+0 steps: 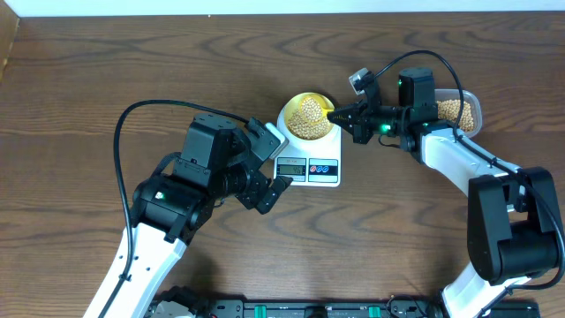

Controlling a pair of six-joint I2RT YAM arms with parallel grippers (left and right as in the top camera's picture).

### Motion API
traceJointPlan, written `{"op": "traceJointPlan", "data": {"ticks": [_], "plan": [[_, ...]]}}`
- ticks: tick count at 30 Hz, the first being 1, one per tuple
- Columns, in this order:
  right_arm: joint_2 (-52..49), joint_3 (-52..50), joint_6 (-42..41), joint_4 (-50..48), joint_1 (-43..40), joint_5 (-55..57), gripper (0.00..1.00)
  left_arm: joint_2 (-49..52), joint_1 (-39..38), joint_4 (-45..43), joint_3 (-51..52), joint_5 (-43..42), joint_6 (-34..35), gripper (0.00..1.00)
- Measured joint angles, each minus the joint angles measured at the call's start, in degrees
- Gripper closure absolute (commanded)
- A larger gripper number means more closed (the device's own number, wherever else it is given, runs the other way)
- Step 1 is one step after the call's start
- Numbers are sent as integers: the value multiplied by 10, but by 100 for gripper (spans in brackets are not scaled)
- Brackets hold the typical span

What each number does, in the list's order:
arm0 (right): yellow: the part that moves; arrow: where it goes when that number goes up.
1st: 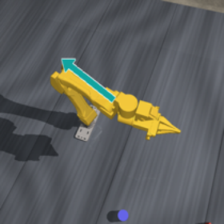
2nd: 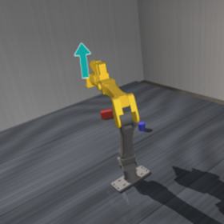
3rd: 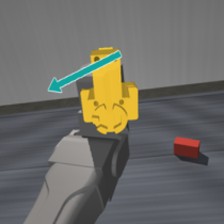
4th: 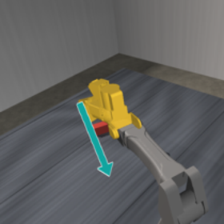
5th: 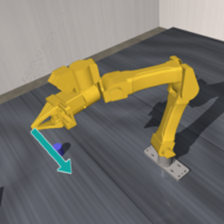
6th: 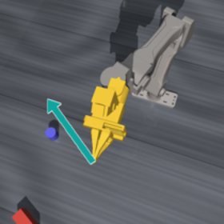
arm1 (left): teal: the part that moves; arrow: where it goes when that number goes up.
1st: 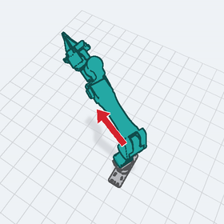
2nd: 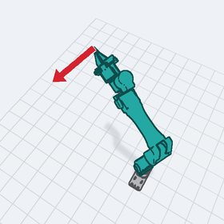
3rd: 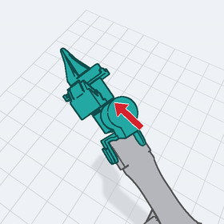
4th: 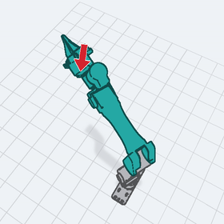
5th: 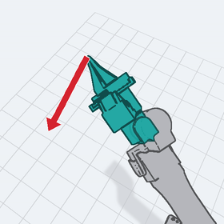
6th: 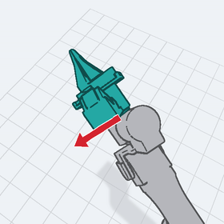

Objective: Scoop item into bowl and weigh 50g on scale
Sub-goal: 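Tilt the scoop with the right gripper, pouring beans gradually into the bowl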

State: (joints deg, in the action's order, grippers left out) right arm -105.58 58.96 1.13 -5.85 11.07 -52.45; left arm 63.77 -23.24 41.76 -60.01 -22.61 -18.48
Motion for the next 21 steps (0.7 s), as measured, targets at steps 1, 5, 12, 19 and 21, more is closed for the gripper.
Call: {"op": "traceJointPlan", "data": {"ticks": [1, 5, 12, 19, 21], "plan": [[0, 0, 0, 0, 0, 0, 99, 0, 0, 0, 0, 0, 0, 6], [0, 0, 0, 0, 0, 0, 99, 0, 0, 0, 0, 0, 0, 6], [0, 0, 5, 0, 0, 2, 99, 0, 0, 0, 0, 0, 0, 6], [0, 0, 8, 0, 0, 3, 99, 0, 0, 0, 0, 0, 0, 6], [0, 0, 8, 0, 0, 4, 99, 0, 0, 0, 0, 0, 0, 6]]}}
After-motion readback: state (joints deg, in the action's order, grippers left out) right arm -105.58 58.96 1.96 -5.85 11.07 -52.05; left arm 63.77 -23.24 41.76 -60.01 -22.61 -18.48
